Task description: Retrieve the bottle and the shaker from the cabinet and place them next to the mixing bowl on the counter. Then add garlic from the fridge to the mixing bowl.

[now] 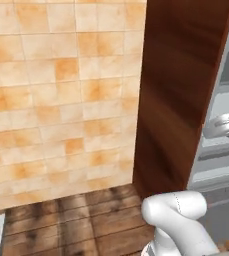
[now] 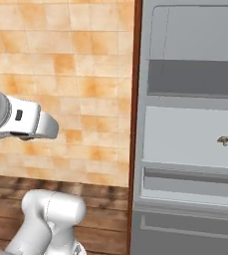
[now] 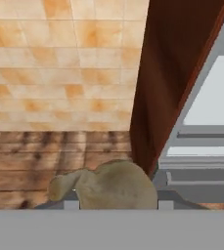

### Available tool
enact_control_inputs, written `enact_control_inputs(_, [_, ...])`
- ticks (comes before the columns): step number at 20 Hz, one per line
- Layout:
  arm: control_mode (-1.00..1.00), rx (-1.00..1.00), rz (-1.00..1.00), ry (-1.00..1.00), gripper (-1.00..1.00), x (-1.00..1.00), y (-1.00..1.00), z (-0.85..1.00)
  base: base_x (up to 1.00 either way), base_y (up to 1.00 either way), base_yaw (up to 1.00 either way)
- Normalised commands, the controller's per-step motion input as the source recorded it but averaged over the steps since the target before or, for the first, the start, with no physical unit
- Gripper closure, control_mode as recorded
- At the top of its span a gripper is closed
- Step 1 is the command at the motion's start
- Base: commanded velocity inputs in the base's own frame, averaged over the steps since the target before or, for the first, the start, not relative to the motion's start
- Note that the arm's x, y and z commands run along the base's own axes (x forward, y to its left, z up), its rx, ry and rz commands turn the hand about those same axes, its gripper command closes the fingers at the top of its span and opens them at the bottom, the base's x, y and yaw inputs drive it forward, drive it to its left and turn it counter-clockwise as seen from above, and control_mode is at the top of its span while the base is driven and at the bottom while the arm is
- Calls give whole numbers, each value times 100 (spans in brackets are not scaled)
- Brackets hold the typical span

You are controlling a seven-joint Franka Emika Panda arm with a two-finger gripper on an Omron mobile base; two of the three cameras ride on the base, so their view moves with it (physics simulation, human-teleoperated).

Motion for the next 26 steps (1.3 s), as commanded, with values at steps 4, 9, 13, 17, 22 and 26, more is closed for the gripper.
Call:
enact_control_inputs(4, [100,0,0,0,100,0,0,0,87,83,46])
enact_control_inputs(9, [100,0,0,0,100,0,0,0,100,13,61])
enact_control_inputs(13, [100,0,0,0,100,0,0,0,84,-15,74])
enact_control_inputs(17, [100,0,0,0,100,0,0,0,48,-20,81])
enact_control_inputs(22, [100,0,0,0,100,0,0,0,36,-8,84])
enact_control_inputs(26, [100,0,0,0,100,0,0,0,47,-17,86])
